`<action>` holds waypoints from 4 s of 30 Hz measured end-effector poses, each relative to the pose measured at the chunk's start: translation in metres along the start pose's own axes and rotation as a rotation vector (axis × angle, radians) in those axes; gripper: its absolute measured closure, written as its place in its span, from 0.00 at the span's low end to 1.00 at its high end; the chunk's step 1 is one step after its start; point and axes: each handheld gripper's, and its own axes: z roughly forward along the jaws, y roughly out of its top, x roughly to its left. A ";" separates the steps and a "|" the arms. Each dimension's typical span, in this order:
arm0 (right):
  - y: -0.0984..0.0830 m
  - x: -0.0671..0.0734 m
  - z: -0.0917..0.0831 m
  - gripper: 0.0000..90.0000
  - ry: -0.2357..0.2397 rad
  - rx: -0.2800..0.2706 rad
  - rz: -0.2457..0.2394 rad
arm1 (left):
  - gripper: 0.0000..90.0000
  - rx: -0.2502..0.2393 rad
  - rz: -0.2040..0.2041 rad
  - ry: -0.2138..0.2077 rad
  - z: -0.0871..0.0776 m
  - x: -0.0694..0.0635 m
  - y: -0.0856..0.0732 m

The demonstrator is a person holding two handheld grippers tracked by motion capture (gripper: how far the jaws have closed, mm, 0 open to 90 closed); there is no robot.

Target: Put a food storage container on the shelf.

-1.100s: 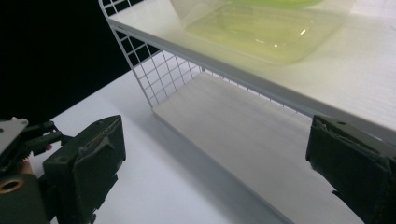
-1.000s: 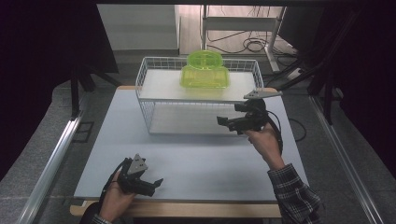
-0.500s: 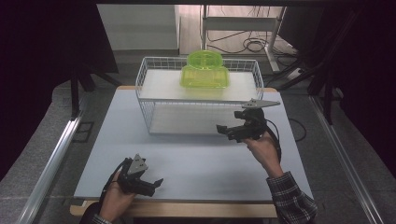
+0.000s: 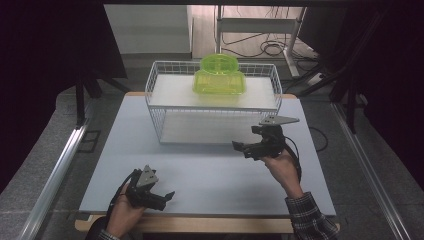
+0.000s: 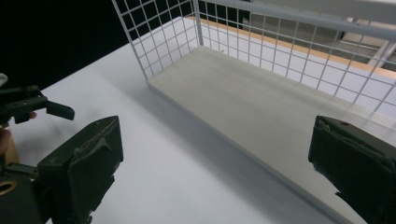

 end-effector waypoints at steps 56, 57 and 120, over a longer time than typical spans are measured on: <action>-0.052 0.001 -0.012 0.00 -0.031 -0.055 -0.092 | 0.00 -0.204 0.019 -0.008 -0.011 0.003 -0.001; -0.053 0.001 -0.012 0.00 -0.033 -0.052 -0.090 | 0.00 -0.208 0.017 -0.012 -0.011 0.003 -0.001; -0.115 -0.016 -0.039 0.02 -0.135 -0.023 0.010 | 0.01 -0.155 -0.026 -0.040 -0.003 0.005 -0.003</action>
